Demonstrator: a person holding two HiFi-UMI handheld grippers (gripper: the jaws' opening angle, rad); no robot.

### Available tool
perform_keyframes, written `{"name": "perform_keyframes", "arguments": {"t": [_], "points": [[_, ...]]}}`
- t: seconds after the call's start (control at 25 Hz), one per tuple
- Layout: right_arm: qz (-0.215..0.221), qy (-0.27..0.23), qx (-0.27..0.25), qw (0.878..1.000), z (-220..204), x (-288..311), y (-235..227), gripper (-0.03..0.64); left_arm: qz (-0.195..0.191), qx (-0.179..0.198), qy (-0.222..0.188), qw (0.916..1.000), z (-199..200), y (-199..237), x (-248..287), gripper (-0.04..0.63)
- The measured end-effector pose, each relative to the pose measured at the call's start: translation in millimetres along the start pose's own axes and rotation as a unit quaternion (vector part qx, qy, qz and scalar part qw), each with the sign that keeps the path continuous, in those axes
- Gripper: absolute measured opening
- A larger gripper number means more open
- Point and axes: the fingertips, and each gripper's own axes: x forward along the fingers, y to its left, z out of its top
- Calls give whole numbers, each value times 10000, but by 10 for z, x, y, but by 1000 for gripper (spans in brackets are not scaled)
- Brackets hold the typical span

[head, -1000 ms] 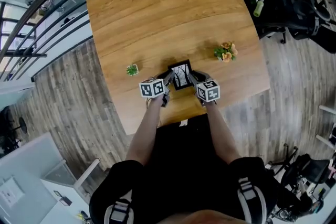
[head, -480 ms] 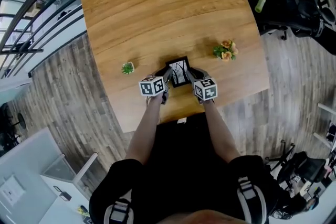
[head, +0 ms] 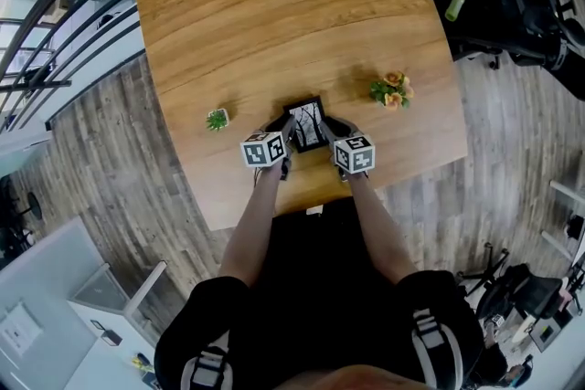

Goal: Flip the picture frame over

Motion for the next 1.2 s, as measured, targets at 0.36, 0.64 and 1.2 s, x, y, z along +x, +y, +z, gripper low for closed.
{"name": "perform_keyframes", "arguments": {"t": [0.36,0.64,1.2], "points": [[-70,135,-65,9999,-9,53,0,87,550,835,16,9950,24,16,19,114],[-62,198,-144,9997,-26,65,12,89,729,1260,64,9893,-3,51,39,117],[-134,-3,50,9999,64,15,-70,118,721,1505,18,9860,67,68,-29,132]]}}
